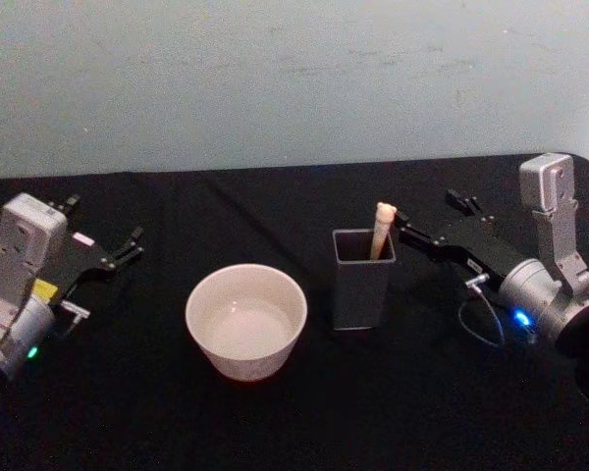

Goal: Pick up the stirring spoon with one hand, stir inside the cup, then place it back in its original position.

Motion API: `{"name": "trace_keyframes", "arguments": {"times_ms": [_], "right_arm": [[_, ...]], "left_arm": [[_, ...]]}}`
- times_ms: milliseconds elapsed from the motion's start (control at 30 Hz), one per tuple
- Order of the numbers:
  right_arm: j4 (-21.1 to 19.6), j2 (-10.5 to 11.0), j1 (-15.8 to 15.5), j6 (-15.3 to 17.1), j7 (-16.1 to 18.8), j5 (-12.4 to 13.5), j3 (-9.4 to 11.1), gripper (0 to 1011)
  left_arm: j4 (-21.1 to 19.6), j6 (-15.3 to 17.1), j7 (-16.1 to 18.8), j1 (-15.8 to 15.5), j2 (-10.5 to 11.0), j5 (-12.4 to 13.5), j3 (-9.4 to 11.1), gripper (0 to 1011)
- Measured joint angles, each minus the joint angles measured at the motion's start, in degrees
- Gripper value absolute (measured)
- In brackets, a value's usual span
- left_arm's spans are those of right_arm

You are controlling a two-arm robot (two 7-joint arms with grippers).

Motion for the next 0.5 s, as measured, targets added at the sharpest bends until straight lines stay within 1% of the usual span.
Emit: {"name": "trace_keyframes", "arguments": {"times_ms": [500], "right_arm": [[0.0,0.0,0.0,0.0,0.0,0.0,0.0,1000]], "left_arm": [[0.0,0.0,0.0,0.0,0.0,0.0,0.0,1001]]}}
